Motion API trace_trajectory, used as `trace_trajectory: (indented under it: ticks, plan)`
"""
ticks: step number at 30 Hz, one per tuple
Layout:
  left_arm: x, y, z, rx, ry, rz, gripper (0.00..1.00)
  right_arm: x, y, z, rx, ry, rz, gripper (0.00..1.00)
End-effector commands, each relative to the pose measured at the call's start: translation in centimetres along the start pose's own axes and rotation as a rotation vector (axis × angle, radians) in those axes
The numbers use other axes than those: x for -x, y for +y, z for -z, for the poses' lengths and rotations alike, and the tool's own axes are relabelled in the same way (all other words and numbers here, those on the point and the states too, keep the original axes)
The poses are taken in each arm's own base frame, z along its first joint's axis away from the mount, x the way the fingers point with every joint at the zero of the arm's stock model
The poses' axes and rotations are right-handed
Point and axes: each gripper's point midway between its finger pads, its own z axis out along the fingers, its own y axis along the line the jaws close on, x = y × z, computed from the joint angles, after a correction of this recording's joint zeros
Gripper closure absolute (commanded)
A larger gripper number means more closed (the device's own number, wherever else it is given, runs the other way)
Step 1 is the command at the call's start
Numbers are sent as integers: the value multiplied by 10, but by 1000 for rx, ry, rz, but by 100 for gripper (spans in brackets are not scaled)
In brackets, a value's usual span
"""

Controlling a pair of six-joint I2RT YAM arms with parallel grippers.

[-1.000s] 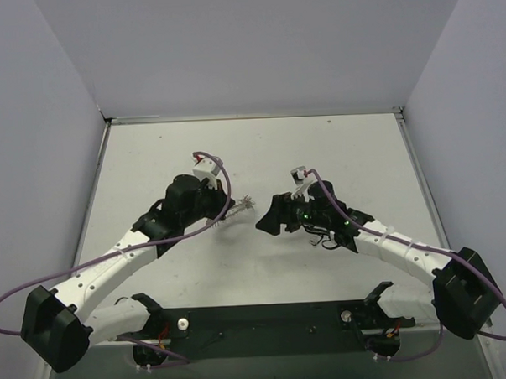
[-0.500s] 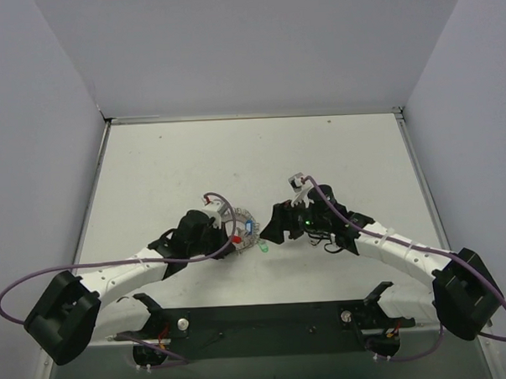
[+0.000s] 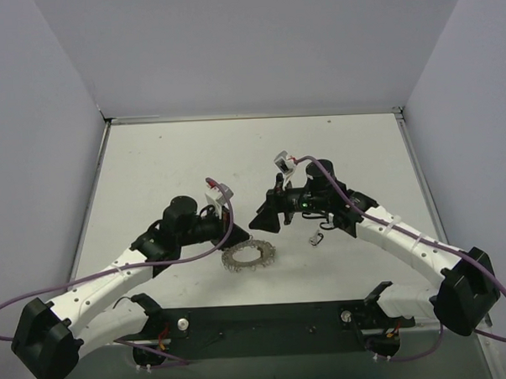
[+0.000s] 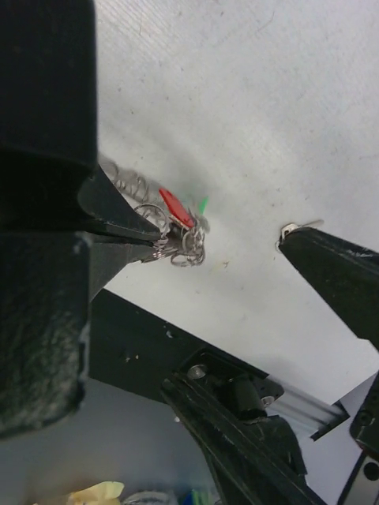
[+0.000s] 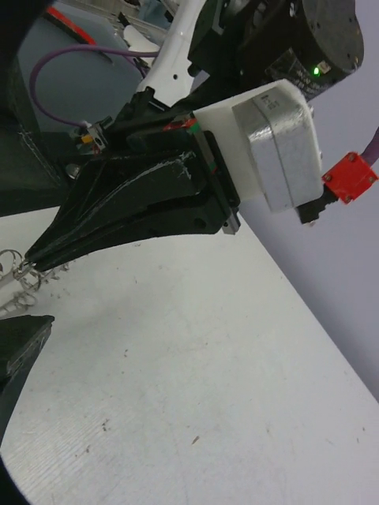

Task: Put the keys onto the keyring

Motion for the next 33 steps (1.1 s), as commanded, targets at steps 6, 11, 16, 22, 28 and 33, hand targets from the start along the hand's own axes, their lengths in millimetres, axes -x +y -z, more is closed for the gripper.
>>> trace_trajectory:
  ticks: [6,11,16,22,28,33]
  plan:
    - [33,-57,18,-220,-6,-97,100,27,40,15,221,2,101,43]
    - [44,-79,28,-317,-31,-145,100,30,58,24,305,14,123,50]
    - [52,-89,33,-355,-43,-164,100,28,65,30,329,35,145,54]
    - [64,-96,39,-356,-82,-176,100,25,71,33,367,57,137,58]
    - [77,-103,43,-366,-128,-190,100,17,69,32,366,82,113,64]
    - [83,-107,45,-380,-152,-193,100,12,70,28,368,96,112,69]
